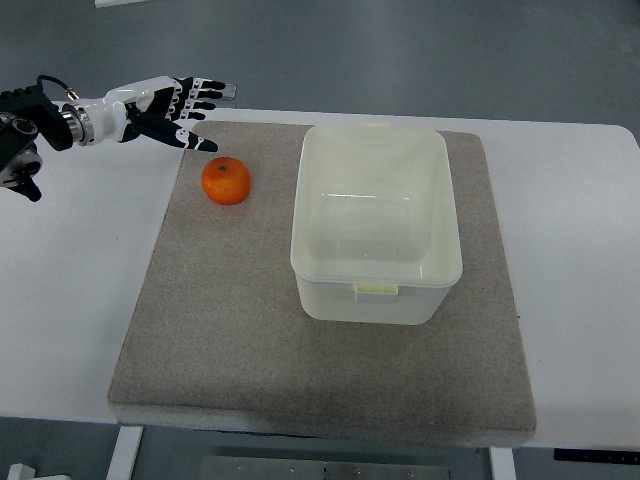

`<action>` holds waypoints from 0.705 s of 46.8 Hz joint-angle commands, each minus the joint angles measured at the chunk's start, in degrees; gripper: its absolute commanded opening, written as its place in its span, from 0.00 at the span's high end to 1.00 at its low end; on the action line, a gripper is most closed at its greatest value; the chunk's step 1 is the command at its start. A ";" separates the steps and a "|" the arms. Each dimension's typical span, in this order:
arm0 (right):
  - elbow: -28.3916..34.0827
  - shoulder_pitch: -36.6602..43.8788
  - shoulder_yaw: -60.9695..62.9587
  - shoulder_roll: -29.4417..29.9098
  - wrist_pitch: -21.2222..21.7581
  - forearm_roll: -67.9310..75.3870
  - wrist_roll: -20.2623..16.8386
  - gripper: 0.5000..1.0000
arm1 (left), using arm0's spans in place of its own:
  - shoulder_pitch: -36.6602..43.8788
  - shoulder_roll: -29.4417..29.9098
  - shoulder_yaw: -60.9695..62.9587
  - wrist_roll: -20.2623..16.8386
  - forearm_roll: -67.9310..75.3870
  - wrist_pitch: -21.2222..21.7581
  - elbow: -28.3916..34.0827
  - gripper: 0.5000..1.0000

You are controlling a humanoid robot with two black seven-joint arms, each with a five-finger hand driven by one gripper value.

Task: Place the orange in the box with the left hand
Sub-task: 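Lower the left hand over the orange and close fingers around it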

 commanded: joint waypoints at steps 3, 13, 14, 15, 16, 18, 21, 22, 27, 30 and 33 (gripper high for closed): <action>0.00 -0.01 0.08 0.00 0.02 0.02 0.00 0.14 | -0.56 0.24 0.02 -0.24 11.28 0.78 -2.44 0.02; 0.00 -0.01 0.00 0.00 -0.06 -0.07 0.00 0.14 | -0.38 -0.02 5.55 -2.44 26.32 11.85 -7.27 0.02; 0.00 -0.01 0.00 0.00 0.02 0.02 0.00 0.14 | -0.38 -0.11 6.60 -2.44 27.11 12.99 -7.54 0.02; 0.00 -0.01 0.08 0.00 -0.06 0.02 0.00 0.14 | -0.47 -0.11 7.48 -2.53 27.73 14.13 -7.71 0.02; 0.00 -0.01 0.00 0.00 0.02 0.02 0.00 0.14 | -0.47 -0.20 8.28 -2.44 28.17 15.10 -7.89 0.02; 0.00 -0.01 0.00 0.00 0.02 -0.07 0.00 0.14 | -0.56 -0.29 9.68 -2.44 28.79 16.69 -8.15 0.02; 0.00 -0.01 0.00 0.00 0.02 0.02 0.00 0.14 | -0.65 -0.64 11.27 -2.44 29.75 17.48 -8.33 0.02; 0.00 -0.01 0.00 0.00 -0.06 -0.07 0.00 0.14 | -0.65 -0.64 11.62 -2.44 30.19 17.75 -8.33 0.02; 0.00 -0.01 0.00 0.00 0.02 -0.07 0.00 0.14 | -0.65 -0.73 11.89 -2.44 32.65 17.93 -8.33 0.03; 0.00 -0.01 0.00 0.00 0.02 0.02 0.00 0.14 | -0.56 -0.73 11.89 -2.44 33.10 17.93 -8.33 0.04; 0.00 -0.01 0.00 0.00 0.02 0.02 0.00 0.14 | -0.39 -0.73 11.98 -2.44 33.27 17.93 -8.33 0.05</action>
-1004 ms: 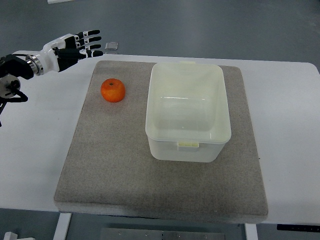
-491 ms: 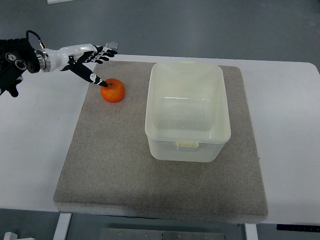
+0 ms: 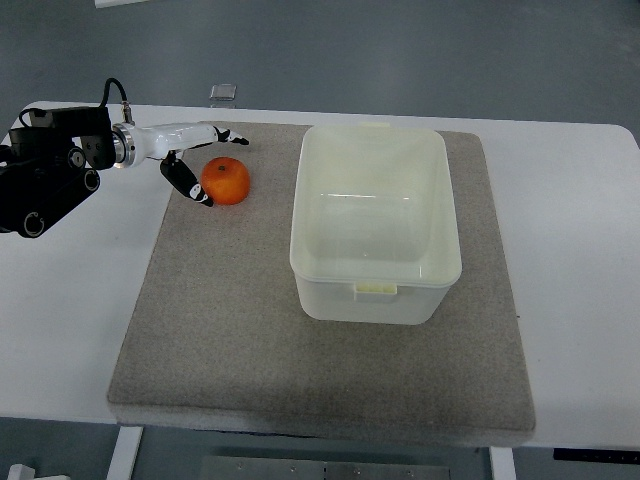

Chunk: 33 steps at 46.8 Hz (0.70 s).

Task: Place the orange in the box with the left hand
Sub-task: 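Lower the left hand over the orange and close fingers around it, then lift the orange up with the left hand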

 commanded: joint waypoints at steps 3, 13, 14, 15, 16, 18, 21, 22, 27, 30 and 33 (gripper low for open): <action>0.00 0.00 0.00 0.00 0.03 0.02 0.00 0.14 | 0.25 0.00 0.10 0.01 0.55 -0.06 0.02 0.07; 0.00 0.00 0.00 0.00 0.03 -0.07 0.00 0.14 | 0.16 -0.70 0.18 0.09 1.70 -0.06 0.02 0.14; 0.00 0.00 0.00 0.00 0.03 0.02 0.00 0.14 | 0.16 -0.70 0.27 0.01 1.87 -0.06 0.02 0.17; 0.00 0.00 0.00 0.00 0.03 -0.07 0.00 0.14 | 0.25 -0.70 0.27 0.09 2.13 -0.06 0.02 0.21; 0.00 0.00 0.00 0.00 -0.06 0.02 0.00 0.14 | 0.25 -0.70 0.27 0.09 2.31 -0.06 0.02 0.21; 0.00 0.00 0.00 0.00 0.03 0.02 0.00 0.14 | 0.25 -0.79 0.18 0.09 2.58 -0.06 0.02 0.23; 0.00 0.00 0.00 0.00 0.03 0.02 0.00 0.14 | 0.25 -0.79 0.27 0.09 2.66 -0.06 0.02 0.30; 0.00 0.00 0.00 0.00 0.03 0.02 0.00 0.14 | 0.25 -0.79 0.27 0.09 2.75 -0.06 0.02 0.34; 0.00 0.00 0.00 0.00 -0.06 0.02 0.00 0.14 | 0.07 -0.79 0.27 0.09 2.75 -0.06 0.02 0.45; 0.00 0.00 0.00 0.00 0.03 0.02 0.00 0.14 | -0.02 -0.79 0.18 0.09 2.75 -0.06 0.02 0.50; 0.00 0.00 0.00 0.00 0.03 0.02 0.00 0.14 | -0.10 -0.79 0.18 0.01 2.75 -0.06 0.02 0.61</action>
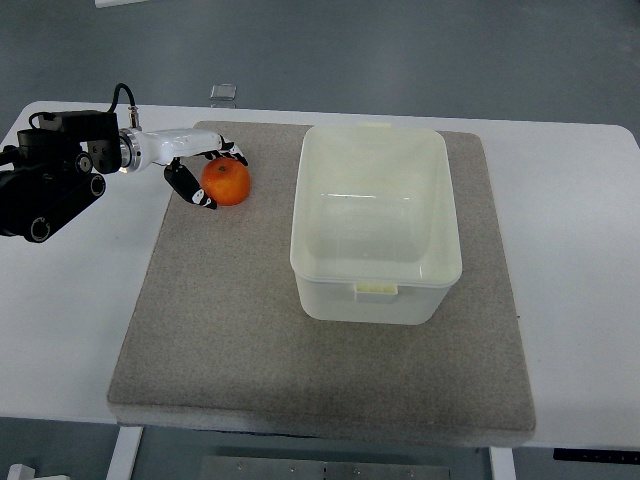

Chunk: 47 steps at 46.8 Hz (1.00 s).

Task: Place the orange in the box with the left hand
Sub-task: 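Lift the orange up with the left hand, then carry the orange over the plastic box and lower it inside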

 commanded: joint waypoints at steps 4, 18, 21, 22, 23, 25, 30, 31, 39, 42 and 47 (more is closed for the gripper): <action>0.00 0.00 0.00 0.00 -0.07 0.04 0.00 0.14 | -0.18 0.09 0.01 0.01 0.09 0.00 0.00 0.85; 0.00 0.00 0.00 0.00 0.02 -0.05 0.00 0.14 | -3.77 2.55 -0.08 -0.08 0.09 -0.52 -2.37 1.00; 0.00 0.00 0.00 0.00 0.02 -0.05 0.00 0.14 | -5.62 4.66 -0.16 -0.08 0.00 -0.61 -3.95 1.00; 0.00 0.00 0.00 0.00 -0.07 0.04 0.00 0.14 | -6.15 5.19 -0.25 -0.08 0.00 -0.70 -4.48 1.00; 0.00 0.00 0.00 0.00 -0.07 0.04 0.00 0.14 | -6.67 5.63 -0.34 -0.08 0.00 -0.70 -5.01 1.00; 0.00 0.00 0.08 0.00 -0.07 0.04 0.00 0.14 | -7.64 6.33 -0.51 -0.08 0.00 -0.79 -6.15 1.00; 0.00 0.00 0.00 0.00 0.02 0.04 0.00 0.14 | -10.45 6.95 -0.60 -0.16 -0.35 -0.96 -9.14 1.00; 0.00 0.00 0.00 0.00 0.02 0.04 0.00 0.14 | -11.07 7.04 -0.60 -0.16 -0.52 -1.05 -9.75 1.00; 0.00 0.00 0.08 0.00 0.02 0.04 0.00 0.14 | -16.17 7.04 -0.87 -0.16 -0.70 -6.32 -15.99 1.00; 0.00 0.00 0.00 0.00 0.02 0.04 0.00 0.14 | -17.66 6.60 -0.87 -0.08 -0.79 -7.90 -17.93 1.00; 0.00 0.00 0.00 0.00 -0.07 0.04 0.00 0.14 | -18.90 5.02 -0.61 -0.08 -0.70 -8.79 -21.09 1.00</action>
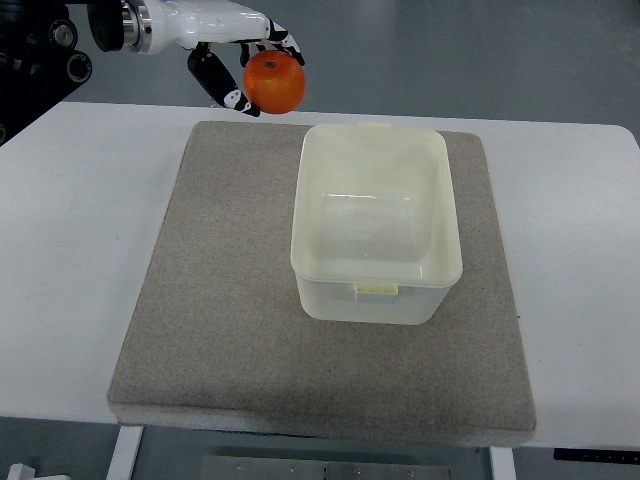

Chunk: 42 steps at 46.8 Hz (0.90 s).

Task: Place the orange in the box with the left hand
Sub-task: 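Carry the orange over the plastic box and lower it inside, then open the left hand to release the orange into the box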

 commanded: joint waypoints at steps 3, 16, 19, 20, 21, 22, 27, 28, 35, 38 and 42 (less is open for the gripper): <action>0.00 0.01 -0.01 0.00 0.01 0.02 0.00 0.14 | -0.70 -2.46 0.63 0.07 0.08 -0.45 -3.68 1.00; 0.00 0.01 -0.01 0.00 -0.08 0.02 0.00 0.14 | 0.44 -8.35 2.29 0.42 1.31 -0.63 -6.24 1.00; 0.00 0.01 -0.01 0.00 0.01 0.02 0.00 0.14 | 0.44 -8.44 4.66 0.60 2.45 -0.54 -6.33 1.00; 0.00 0.01 -0.01 0.00 0.01 0.02 0.00 0.14 | 0.53 -8.44 5.54 0.77 3.50 -0.28 -6.24 1.00; 0.00 0.01 -0.01 0.00 0.01 0.02 0.00 0.14 | 0.53 -8.44 6.34 0.77 4.47 -0.02 -6.24 1.00; 0.00 0.01 -0.01 0.00 0.01 0.02 0.00 0.14 | 0.61 -8.44 6.69 0.86 5.52 0.07 -6.24 1.00; 0.00 0.01 0.08 0.00 0.01 0.02 0.00 0.14 | 2.19 -9.05 6.87 0.86 7.29 0.34 -6.15 1.00; 0.00 0.01 -0.01 0.00 0.01 0.02 0.00 0.14 | 2.46 -9.40 6.70 0.86 7.29 0.34 -6.15 1.00; 0.00 0.01 0.08 0.00 -0.08 -0.06 0.00 0.14 | 3.07 -10.11 6.52 0.86 7.11 1.74 -5.89 1.00; 0.00 0.01 -0.01 0.00 -0.08 0.02 0.00 0.14 | 3.25 -10.37 6.52 0.86 6.85 2.88 -5.80 0.90; 0.00 0.01 -0.01 0.00 -0.08 -0.06 0.00 0.14 | 3.69 -10.54 6.43 0.86 6.59 3.41 -5.71 0.53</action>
